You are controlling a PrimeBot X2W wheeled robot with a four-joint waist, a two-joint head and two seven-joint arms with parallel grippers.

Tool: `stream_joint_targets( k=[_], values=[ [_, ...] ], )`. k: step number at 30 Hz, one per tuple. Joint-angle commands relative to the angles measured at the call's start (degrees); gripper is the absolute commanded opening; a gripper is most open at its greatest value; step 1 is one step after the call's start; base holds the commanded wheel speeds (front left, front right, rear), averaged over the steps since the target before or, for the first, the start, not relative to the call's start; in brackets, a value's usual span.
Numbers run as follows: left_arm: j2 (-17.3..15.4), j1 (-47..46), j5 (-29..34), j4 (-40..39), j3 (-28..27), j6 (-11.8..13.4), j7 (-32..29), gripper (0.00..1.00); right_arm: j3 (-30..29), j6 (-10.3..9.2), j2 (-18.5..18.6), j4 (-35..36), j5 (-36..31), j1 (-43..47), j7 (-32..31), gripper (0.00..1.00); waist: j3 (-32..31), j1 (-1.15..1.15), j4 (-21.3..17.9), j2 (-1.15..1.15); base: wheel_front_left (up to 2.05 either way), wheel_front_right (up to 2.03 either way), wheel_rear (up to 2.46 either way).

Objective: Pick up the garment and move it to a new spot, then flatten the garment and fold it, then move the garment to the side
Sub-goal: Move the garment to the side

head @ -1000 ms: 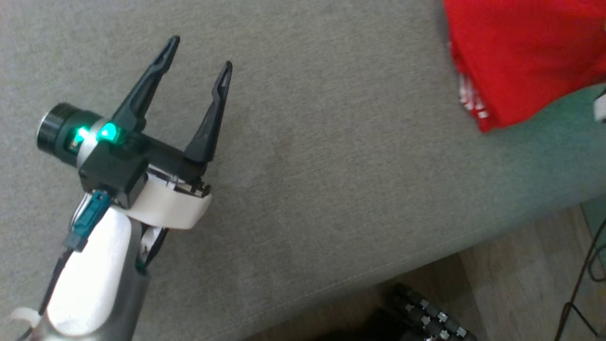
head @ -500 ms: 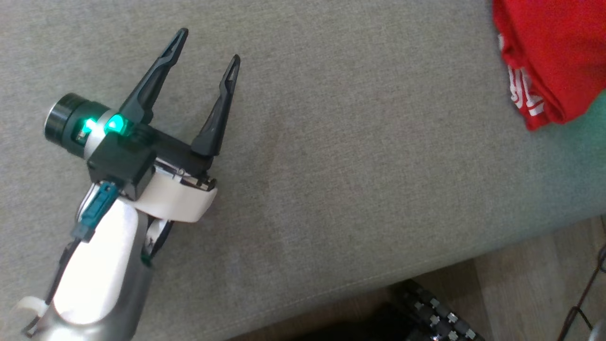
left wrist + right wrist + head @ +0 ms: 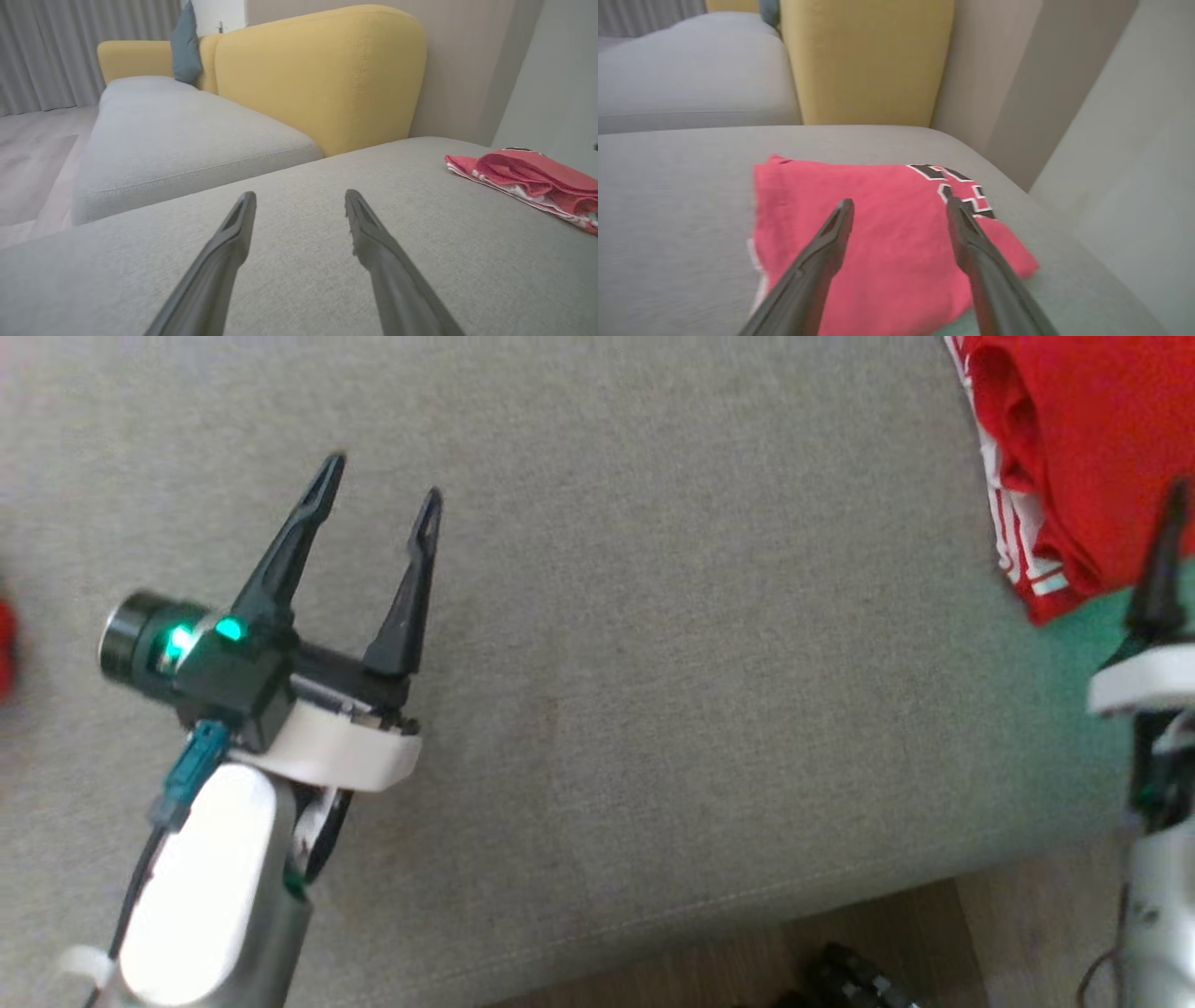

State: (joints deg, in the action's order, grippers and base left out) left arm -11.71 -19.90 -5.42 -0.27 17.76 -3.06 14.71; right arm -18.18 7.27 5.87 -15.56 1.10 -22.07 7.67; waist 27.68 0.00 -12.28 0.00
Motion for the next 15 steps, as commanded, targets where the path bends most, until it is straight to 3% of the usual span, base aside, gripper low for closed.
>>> stream_joint_targets(
  k=[1, 7, 15],
  values=[
    [-0.33, 0.48, -0.39, -1.74, -2.23, 0.52, 0.28, 1.00, 1.89, 0.22, 0.08, 3.14, 0.51, 1.74, 0.63, 1.00, -2.68, 0.00, 1.63, 0.00, 0.00, 0.00, 0.00],
    [1.62, 4.39, -1.91, -0.82, -4.37, 2.52, 0.28, 1.00, 9.52, 0.22, -2.40, 11.47, 2.37, 9.64, 0.44, 1.00, -8.07, 0.00, 6.08, 0.00, 0.00, 0.00, 0.00],
    [3.13, 9.66, -3.98, 1.06, -8.44, 4.17, 0.29, 1.00, 15.09, 0.22, -2.96, 17.18, 6.15, 15.02, -1.54, 1.00, -13.38, 0.00, 12.17, 0.00, 0.00, 0.00, 0.00]
  ],
)
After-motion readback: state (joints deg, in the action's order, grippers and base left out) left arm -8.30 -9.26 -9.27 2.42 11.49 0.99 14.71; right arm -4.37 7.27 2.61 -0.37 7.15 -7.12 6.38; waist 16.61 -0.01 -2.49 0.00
